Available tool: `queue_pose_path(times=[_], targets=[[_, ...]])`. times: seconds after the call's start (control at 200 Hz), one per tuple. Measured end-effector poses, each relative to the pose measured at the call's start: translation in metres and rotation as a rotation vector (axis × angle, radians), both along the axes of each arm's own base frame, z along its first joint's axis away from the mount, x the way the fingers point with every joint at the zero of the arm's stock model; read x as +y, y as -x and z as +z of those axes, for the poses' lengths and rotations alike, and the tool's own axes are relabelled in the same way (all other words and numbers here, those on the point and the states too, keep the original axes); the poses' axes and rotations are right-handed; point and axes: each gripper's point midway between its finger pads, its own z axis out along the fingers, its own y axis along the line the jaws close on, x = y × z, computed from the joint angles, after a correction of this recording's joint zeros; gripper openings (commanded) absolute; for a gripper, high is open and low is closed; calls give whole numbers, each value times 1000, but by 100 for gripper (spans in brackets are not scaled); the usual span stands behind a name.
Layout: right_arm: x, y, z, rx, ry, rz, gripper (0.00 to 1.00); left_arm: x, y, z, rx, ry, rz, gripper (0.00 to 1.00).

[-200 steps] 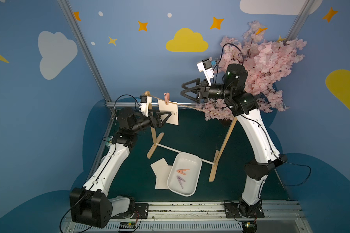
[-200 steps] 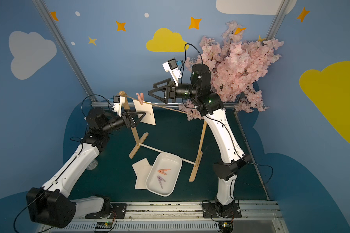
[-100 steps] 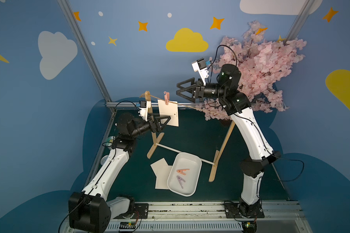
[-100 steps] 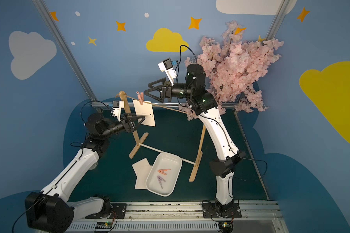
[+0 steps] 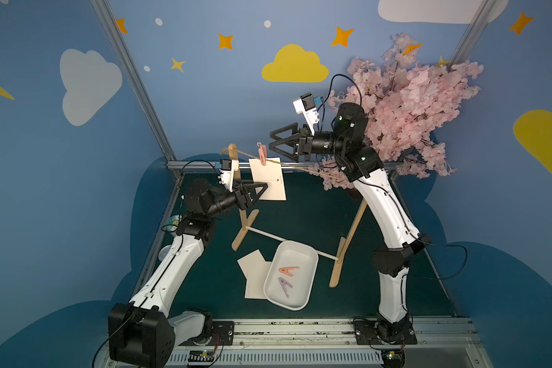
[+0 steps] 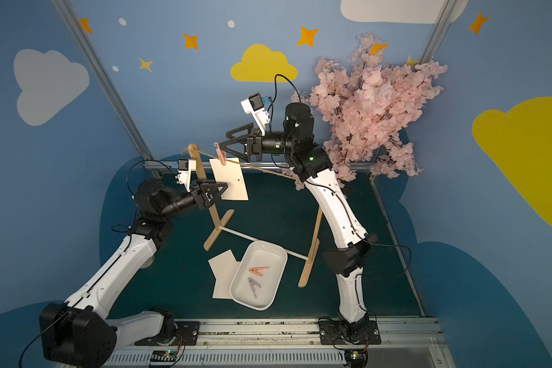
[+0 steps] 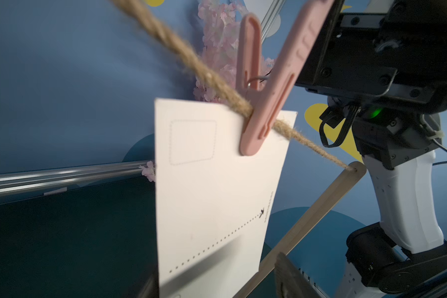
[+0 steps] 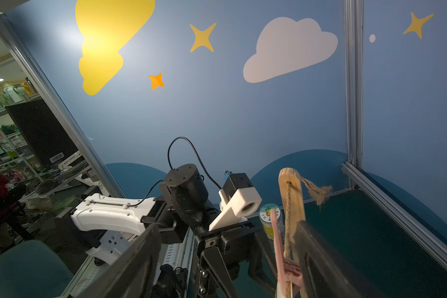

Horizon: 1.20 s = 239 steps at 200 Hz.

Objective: Remove the postcards from the strings
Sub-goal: Pinch the postcard on the clothesline.

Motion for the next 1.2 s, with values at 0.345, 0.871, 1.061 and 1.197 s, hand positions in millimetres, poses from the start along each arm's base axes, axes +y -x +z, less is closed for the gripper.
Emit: queue_pose_path(times=[0.345,0.871,1.061,1.197], targets=[[0,-2,1,-5,-3,-13,82,-1,2,-1,3,-3,-14,31],[4,-14,-8,-29,9,-58,82,0,6,-2,-6,-27,-9,5],[10,-21,-20,-14,29,-68,83,0,6,-4,-4,-33,-9,3],[16,-28,-30,-2,43,-68,83,0,6,-5,-1,-35,-9,3]])
